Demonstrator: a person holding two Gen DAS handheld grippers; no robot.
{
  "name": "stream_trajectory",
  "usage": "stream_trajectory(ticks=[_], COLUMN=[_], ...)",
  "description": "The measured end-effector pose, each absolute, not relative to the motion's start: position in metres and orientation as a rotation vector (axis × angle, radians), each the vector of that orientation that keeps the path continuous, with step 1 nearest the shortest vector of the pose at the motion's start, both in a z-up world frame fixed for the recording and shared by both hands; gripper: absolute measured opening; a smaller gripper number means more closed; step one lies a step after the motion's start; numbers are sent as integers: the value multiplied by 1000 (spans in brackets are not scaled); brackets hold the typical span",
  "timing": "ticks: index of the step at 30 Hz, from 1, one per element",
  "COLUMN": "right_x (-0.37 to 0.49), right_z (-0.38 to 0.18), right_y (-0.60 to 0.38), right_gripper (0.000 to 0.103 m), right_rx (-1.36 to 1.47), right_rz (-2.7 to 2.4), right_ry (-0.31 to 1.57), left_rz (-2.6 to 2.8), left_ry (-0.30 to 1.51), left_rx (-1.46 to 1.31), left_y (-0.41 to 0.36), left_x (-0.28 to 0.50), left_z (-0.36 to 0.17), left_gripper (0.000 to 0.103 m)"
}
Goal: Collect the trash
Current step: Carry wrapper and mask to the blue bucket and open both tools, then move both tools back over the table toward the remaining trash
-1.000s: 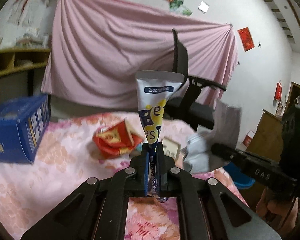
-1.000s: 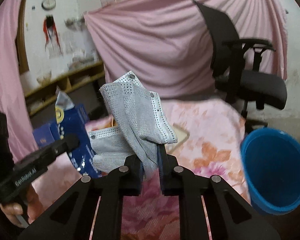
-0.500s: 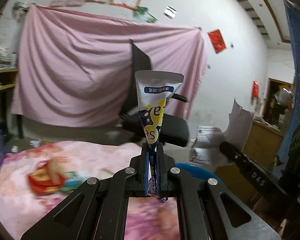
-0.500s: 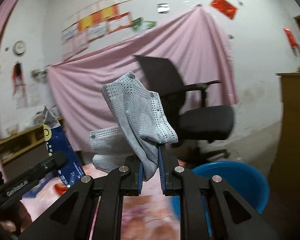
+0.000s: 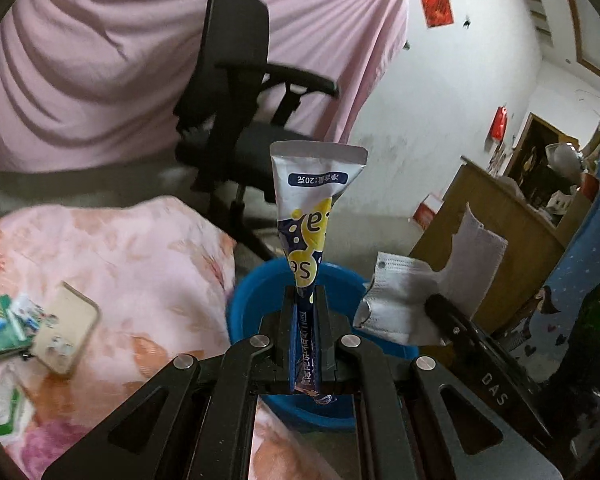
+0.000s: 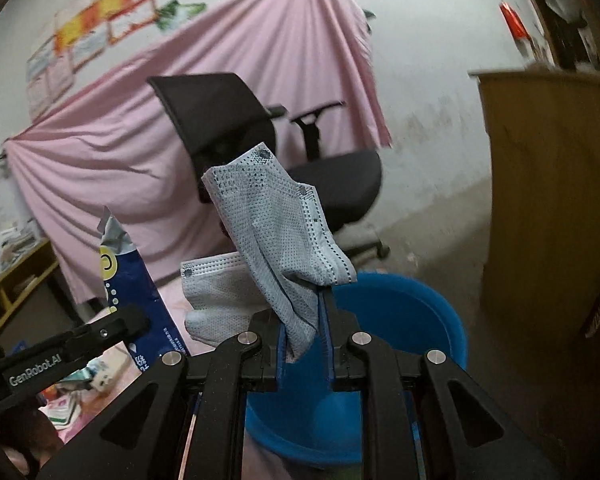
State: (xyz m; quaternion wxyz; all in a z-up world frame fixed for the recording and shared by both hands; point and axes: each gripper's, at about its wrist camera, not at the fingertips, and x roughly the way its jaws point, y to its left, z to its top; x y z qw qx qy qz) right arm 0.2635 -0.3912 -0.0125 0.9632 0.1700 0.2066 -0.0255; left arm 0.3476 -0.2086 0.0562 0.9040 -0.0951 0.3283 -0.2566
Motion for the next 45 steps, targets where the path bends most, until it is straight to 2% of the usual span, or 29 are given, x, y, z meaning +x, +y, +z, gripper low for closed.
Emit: stream_trajectory(ticks=[7,9,11,12,16,21,25,27,28,29,31,33,34,36,37,38,45], right_x=[273,276,276,276,274,265,261,259,255,251,248,244,241,235,232,228,214], right_z=[-30,-34,-36,-38,-39,-34,-20,-11,-7,-2,6,15,19,26,29,32,45], right_y=[-402,-401,-400,-401,-401,-400,-392,-386,-382,-379,-372,-363,-358,-348,-342,-336,-301], right_gripper=[14,17,23,31,37,45,52,63,77,82,82,84,87,94,102,103,103], right_rx=[396,402,405,405,407,406,387,371,365,361,354,337,326,303,288,273,189], right_rz=[-71,-67,-65,-62,-60,-48,-19,-9,-4,1,19,41,50,66,76,84,122], right_ry=[519,539,555,557,556,516,445,411,389,362,323,291,268,229,205,177,66], left_rz=[-516,-503,-491,-489,-473,-450,-410,-380,-369,-352,-324,-291,-268,-230,-207,-185,-62], left_ry=[761,779,801,808,803,778,667,606,586,555,510,472,444,395,371,349,247], left_rx=[-225,-217,-217,-222,-248,-258,-230,-216,-212,-211,-210,-200,-198,-204,-209,-215,-168], left_y=[-223,-225,-226,-226,-219,-208,-193,-182,-178,-170,-156,-142,-131,-114,-107,-100,-56], left_x=[362,364,369,369,369,362,340,332,328,322,314,305,299,287,282,277,242], left_z=[37,33,30,28,24,31,47,55,57,62,68,74,77,82,84,84,80], left_gripper=[5,6,8,12,30,31,41,48,51,55,60,69,77,93,97,101,101])
